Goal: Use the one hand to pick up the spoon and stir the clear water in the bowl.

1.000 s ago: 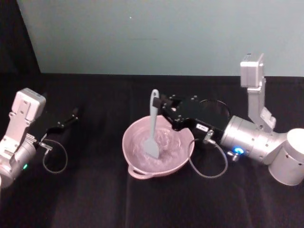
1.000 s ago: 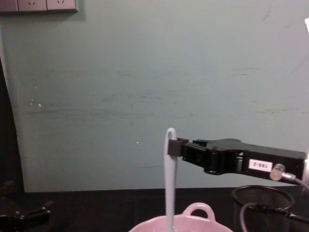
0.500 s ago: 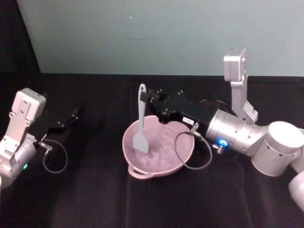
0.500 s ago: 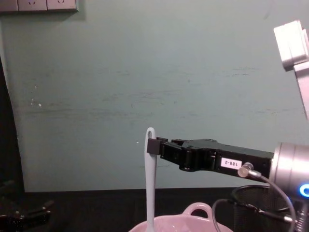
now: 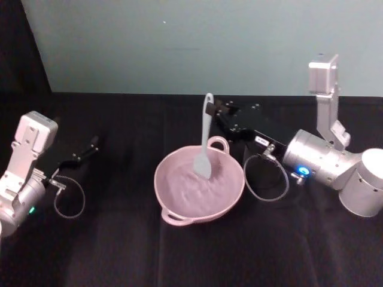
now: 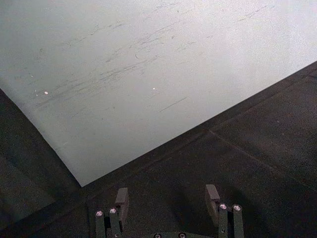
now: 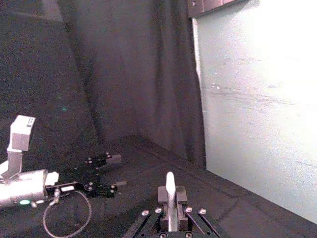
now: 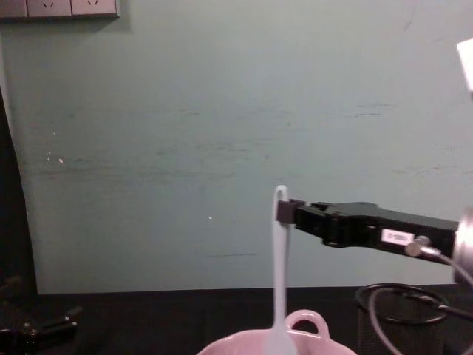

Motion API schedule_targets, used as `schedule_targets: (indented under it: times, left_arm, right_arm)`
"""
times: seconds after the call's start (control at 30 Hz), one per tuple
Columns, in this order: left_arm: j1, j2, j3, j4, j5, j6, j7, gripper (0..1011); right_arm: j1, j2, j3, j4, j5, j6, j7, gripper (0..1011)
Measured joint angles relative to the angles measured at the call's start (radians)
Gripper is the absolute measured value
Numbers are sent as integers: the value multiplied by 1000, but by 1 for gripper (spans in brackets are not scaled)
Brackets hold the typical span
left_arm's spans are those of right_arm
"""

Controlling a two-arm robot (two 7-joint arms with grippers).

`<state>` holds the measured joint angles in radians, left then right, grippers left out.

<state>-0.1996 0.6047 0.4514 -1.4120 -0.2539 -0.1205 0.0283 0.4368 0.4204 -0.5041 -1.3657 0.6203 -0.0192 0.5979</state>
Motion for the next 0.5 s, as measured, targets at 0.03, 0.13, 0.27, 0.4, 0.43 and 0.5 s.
schedule_targets:
  times: [0.03, 0.13, 0.27, 0.4, 0.43, 0.5]
  left_arm:
    - [0, 0, 0, 0, 0, 0, 0, 1011]
    - [0, 0, 0, 0, 0, 0, 0, 1011]
    - [0, 0, 0, 0, 0, 0, 0, 1011]
    - [0, 0, 0, 0, 0, 0, 0, 1011]
    - [0, 0, 0, 0, 0, 0, 0, 1011]
    - [0, 0, 0, 0, 0, 0, 0, 1011]
  right_arm:
    - [-10, 11, 8, -14, -1, 2, -6, 100]
    - [-30, 34, 22, -44, -4, 7, -15, 101]
    - [-52, 60, 33, -81, -6, 15, -17, 101]
    - [-72, 84, 38, -124, -9, 27, -17, 101]
    - [-76, 89, 38, -132, -9, 30, -17, 101]
    - [-84, 99, 38, -154, -10, 39, -15, 101]
